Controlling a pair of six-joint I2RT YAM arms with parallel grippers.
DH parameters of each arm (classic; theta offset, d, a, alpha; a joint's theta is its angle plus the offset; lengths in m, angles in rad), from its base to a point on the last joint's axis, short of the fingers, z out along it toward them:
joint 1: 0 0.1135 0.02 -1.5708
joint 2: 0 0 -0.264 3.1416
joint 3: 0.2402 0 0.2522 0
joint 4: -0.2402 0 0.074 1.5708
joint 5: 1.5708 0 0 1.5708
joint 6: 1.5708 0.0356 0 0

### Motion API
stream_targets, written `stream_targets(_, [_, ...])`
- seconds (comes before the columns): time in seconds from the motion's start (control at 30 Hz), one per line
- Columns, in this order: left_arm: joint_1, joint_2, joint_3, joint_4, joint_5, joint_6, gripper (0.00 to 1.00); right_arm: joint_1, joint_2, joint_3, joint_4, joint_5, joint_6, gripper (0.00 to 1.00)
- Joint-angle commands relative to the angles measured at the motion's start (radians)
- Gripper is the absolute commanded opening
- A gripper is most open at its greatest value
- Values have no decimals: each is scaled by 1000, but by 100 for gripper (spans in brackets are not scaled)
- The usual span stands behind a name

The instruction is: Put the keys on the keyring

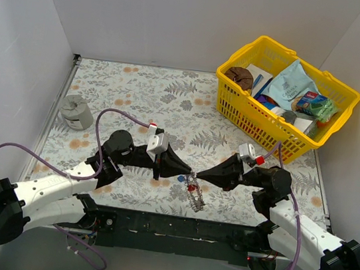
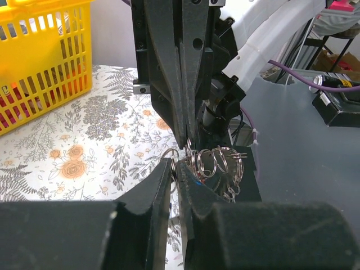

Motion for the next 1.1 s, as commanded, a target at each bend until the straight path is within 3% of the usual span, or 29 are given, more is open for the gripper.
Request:
stream_targets(0.0, [5, 7, 53, -3, 21, 6, 9, 5, -15, 37, 64, 20, 6, 1])
stream_targets(0.33, [3, -42, 40, -6, -25, 12, 23, 4, -15, 43, 33, 56, -10, 1])
stream_targets(0.43, [2, -73, 30, 0, -28, 22, 22, 5, -15, 45, 24, 63, -14, 1])
stream_targets(0.63, [-5, -33, 46, -35, 18, 22, 9, 4, -6, 57, 19, 63, -14, 1])
stream_targets(0.77, [-9, -16, 27, -5, -1, 17, 10, 5, -4, 68, 19, 51, -11, 1])
stream_targets(0.9, [-9, -25, 13, -3, -62, 26, 19, 5, -11, 69, 12, 46, -11, 1])
stream_targets(1.07, [-9, -14, 11, -6, -70, 37, 21, 5, -14, 71, 4, 42, -7, 1])
